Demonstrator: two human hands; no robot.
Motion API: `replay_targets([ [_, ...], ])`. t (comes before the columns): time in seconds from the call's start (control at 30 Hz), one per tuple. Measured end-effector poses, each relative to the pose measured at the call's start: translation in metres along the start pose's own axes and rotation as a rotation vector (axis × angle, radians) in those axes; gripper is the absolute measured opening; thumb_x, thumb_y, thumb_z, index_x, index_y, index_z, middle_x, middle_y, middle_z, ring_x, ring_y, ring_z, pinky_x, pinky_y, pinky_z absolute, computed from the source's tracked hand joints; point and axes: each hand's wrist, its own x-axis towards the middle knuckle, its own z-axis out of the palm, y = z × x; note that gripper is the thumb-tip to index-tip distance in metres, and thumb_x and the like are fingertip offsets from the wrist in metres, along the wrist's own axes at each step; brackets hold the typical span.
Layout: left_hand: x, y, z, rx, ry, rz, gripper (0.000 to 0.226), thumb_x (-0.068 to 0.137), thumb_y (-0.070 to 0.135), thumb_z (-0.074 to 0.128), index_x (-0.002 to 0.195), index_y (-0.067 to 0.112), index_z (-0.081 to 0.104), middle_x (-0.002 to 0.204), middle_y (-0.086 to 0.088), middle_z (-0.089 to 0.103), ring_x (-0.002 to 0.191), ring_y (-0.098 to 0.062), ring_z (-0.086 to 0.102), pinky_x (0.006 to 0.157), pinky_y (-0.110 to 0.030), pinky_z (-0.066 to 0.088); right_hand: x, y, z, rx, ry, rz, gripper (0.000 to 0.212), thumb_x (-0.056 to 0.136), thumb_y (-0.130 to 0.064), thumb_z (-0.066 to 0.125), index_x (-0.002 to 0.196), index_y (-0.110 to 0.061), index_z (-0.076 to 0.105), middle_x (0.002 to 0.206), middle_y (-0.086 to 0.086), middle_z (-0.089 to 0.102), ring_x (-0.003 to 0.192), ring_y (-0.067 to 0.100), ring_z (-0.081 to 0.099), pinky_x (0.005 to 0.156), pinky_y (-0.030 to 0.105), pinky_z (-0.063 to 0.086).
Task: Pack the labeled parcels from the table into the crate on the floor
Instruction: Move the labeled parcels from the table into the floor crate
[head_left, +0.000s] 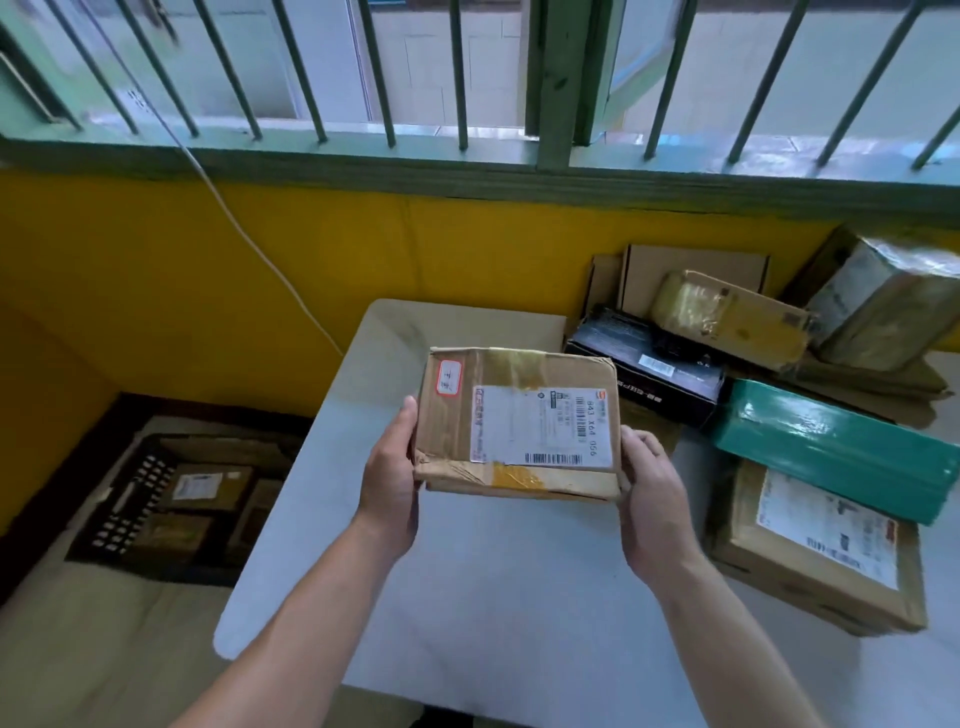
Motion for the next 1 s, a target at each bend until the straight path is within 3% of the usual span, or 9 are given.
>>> replay_targets([
  [0.13,-0.003,0.031,0.005,-0.052,-0.118,0.169,0.059,0.098,0.057,0.034,0.134,0.017,0.058,0.126,-0.016,0.065,0.117,-0.029,0.063,0.079,-0.032,0.058,-0.012,-0.029,0.017,0.072,-0.033,-0.128,0.018,0.100,-0.017,0.045,0.100,-0.007,0.060,0.099,0.017,0.066,0.094,0.030,0.064,0.077,0.042,0.048],
  [0.33,-0.010,0.053,0.016,-0.082,-0.183,0.352,0.054,0.101,0.051,0.028,0.137,0.018,0.052,0.126,-0.019,0.061,0.118,-0.032,0.060,0.081,-0.038,0.056,-0.026,-0.055,0.025,0.086,-0.064,-0.330,0.021,0.101,-0.004,0.037,0.109,0.000,0.056,0.079,-0.006,0.070,0.077,0.011,0.067,0.065,0.028,0.055],
  [0.53,-0.014,0.064,0.027,-0.119,-0.252,0.426,0.055,0.103,0.046,0.026,0.137,0.010,0.050,0.119,-0.015,0.065,0.110,-0.026,0.064,0.078,-0.032,0.056,-0.031,-0.068,0.026,0.058,-0.029,-0.446,0.022,0.100,0.005,0.037,0.100,0.005,0.059,0.086,-0.013,0.069,0.080,0.003,0.067,0.062,0.018,0.054],
  [0.67,-0.013,0.065,0.033,-0.133,-0.264,0.419,0.053,0.103,0.046,0.026,0.134,0.012,0.052,0.115,-0.013,0.066,0.108,-0.025,0.065,0.077,-0.033,0.056,-0.032,-0.073,0.025,0.129,-0.022,-0.444,0.025,0.100,-0.002,0.038,0.089,-0.002,0.060,0.100,0.000,0.062,0.084,0.010,0.066,0.064,0.020,0.055],
  [0.77,-0.014,0.061,0.034,-0.119,-0.232,0.393,0.052,0.103,0.047,0.026,0.134,0.015,0.053,0.117,-0.014,0.066,0.110,-0.026,0.065,0.078,-0.033,0.056,-0.029,-0.071,0.022,0.106,-0.009,-0.419,0.022,0.100,-0.004,0.039,0.093,-0.001,0.060,0.098,0.000,0.063,0.084,0.011,0.065,0.064,0.024,0.055],
  [0.87,-0.016,0.057,0.025,-0.092,-0.158,0.286,0.053,0.102,0.052,0.027,0.134,0.021,0.055,0.122,-0.014,0.065,0.116,-0.028,0.063,0.084,-0.040,0.056,-0.025,-0.060,0.025,0.094,-0.014,-0.327,0.024,0.100,-0.015,0.044,0.086,-0.018,0.064,0.091,0.002,0.067,0.085,0.018,0.064,0.068,0.034,0.052],
  [1.0,-0.032,0.047,-0.009,-0.101,-0.103,0.079,0.058,0.096,0.058,0.040,0.139,0.021,0.053,0.133,-0.018,0.060,0.126,-0.039,0.055,0.108,-0.060,0.038,-0.016,-0.028,0.037,0.016,-0.131,-0.230,0.024,0.102,-0.028,0.043,0.112,-0.016,0.061,0.095,0.000,0.073,0.089,0.015,0.070,0.068,0.027,0.055],
])
